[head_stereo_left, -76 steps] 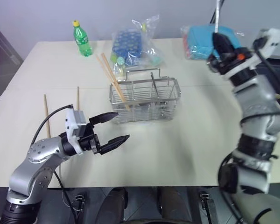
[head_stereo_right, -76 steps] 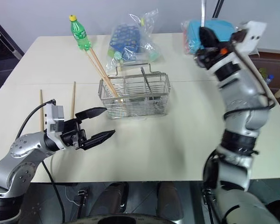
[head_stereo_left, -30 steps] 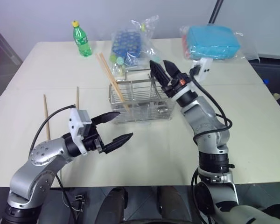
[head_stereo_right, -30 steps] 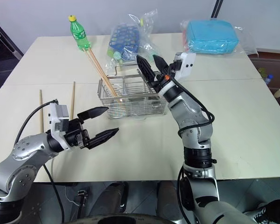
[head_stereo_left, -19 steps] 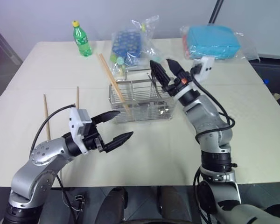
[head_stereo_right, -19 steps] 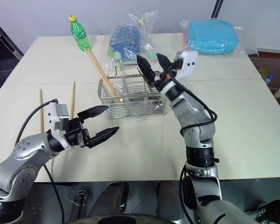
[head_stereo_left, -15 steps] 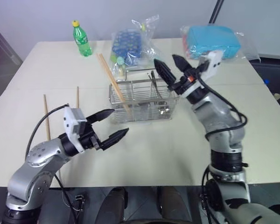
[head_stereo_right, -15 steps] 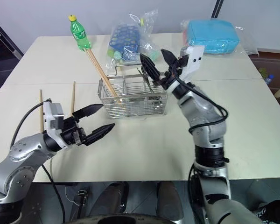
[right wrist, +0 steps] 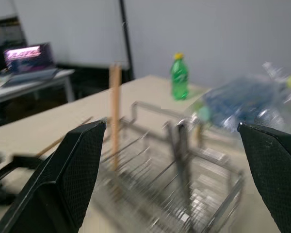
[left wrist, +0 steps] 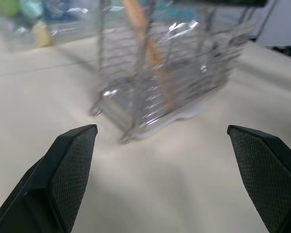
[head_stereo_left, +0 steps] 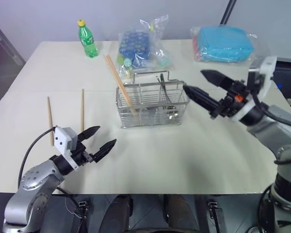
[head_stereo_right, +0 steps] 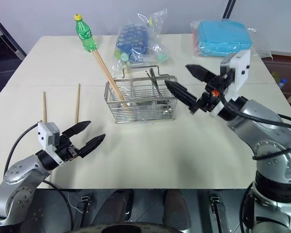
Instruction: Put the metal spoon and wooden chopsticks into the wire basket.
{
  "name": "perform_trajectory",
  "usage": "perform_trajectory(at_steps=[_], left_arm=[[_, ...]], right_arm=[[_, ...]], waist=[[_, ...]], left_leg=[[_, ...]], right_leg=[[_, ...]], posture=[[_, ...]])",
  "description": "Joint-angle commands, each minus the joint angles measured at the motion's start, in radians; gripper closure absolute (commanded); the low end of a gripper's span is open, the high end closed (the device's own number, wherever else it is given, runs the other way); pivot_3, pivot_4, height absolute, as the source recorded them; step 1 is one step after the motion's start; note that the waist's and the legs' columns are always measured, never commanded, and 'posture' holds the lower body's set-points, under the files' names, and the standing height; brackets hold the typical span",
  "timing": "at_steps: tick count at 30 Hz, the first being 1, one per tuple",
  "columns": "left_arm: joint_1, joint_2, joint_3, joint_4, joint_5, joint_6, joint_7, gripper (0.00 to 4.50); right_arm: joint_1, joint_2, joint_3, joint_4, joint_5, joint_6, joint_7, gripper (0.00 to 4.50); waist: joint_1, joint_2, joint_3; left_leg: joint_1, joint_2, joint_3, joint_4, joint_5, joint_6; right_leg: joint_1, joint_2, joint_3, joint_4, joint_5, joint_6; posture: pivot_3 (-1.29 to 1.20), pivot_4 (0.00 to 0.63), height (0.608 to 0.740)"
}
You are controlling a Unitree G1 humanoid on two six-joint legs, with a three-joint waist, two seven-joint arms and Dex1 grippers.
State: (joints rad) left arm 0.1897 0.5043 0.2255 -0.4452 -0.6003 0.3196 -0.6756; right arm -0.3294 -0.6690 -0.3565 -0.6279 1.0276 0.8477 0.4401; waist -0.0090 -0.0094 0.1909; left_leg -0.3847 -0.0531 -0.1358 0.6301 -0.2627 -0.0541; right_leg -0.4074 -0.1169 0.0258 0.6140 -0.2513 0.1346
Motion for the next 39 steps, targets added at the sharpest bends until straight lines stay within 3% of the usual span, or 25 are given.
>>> perform_trajectory(at_steps=[1, 6, 12, 23, 28, 34, 39], left_arm=[[-0.012, -0.031, 0.021, 0.038, 0.064, -0.062, 0.057, 0.0], [0.001, -0.083, -0.017, 0.057, 0.11, -0.097, 0.085, 0.0], [-0.05, -0.166, -0.03, 0.109, 0.179, -0.127, 0.191, 0.0], [-0.089, -0.264, -0.061, 0.171, 0.245, -0.178, 0.273, 0.0], [-0.119, -0.246, -0.012, 0.162, 0.237, -0.165, 0.301, 0.0], [-0.235, -0.254, 0.055, 0.231, 0.344, -0.128, 0.518, 0.0], [-0.349, -0.257, 0.058, 0.186, 0.391, 0.032, 0.663, 0.0]], right_arm=[[0.101, -0.073, -0.077, -0.082, 0.092, 0.012, 0.081, 0.05], [0.27, -0.196, -0.187, -0.136, 0.172, 0.0, 0.247, 0.05], [0.383, -0.246, -0.2, -0.174, 0.048, -0.113, 0.404, 0.05], [0.509, -0.037, 0.086, -0.132, -0.372, -0.471, 0.409, 0.05], [0.503, 0.001, 0.144, -0.118, -0.418, -0.517, 0.396, 0.05], [0.491, 0.006, 0.186, -0.097, -0.441, -0.546, 0.397, 0.05], [0.474, -0.001, 0.194, -0.091, -0.435, -0.547, 0.401, 0.05]], waist=[[0.001, 0.0, 0.0], [0.002, 0.0, 0.0], [0.006, -0.001, -0.001], [0.023, -0.004, -0.002], [0.021, -0.004, -0.002], [0.022, -0.004, -0.002], [0.022, -0.005, -0.003]], left_leg=[[0.0, 0.0, 0.0, 0.0, 0.0, 0.0], [-0.001, 0.0, 0.0, 0.001, 0.0, 0.0], [-0.001, 0.0, 0.0, 0.002, 0.0, 0.001], [-0.002, -0.001, 0.0, 0.002, 0.0, 0.0], [-0.001, 0.0, 0.0, 0.002, 0.0, 0.0], [0.0, 0.0, 0.0, 0.002, 0.0, 0.0], [0.0, -0.001, 0.0, 0.002, 0.0, 0.0]], right_leg=[[0.0, 0.0, 0.0, 0.0, 0.0, 0.0], [0.0, 0.0, 0.0, -0.001, 0.001, 0.002], [0.0, 0.0, -0.001, -0.001, 0.001, 0.003], [0.0, -0.001, -0.001, -0.002, 0.002, 0.005], [0.0, 0.0, -0.001, -0.001, 0.002, 0.005], [0.001, 0.0, -0.001, -0.001, 0.003, 0.005], [0.001, 0.0, -0.001, -0.001, 0.003, 0.007]], posture=[[0.0, 0.15, 0.74], [0.0, 0.15, 0.74], [0.0, 0.15, 0.74], [0.0, 0.15, 0.74], [0.0, 0.15, 0.74], [0.0, 0.15, 0.74], [0.0, 0.15, 0.74]])
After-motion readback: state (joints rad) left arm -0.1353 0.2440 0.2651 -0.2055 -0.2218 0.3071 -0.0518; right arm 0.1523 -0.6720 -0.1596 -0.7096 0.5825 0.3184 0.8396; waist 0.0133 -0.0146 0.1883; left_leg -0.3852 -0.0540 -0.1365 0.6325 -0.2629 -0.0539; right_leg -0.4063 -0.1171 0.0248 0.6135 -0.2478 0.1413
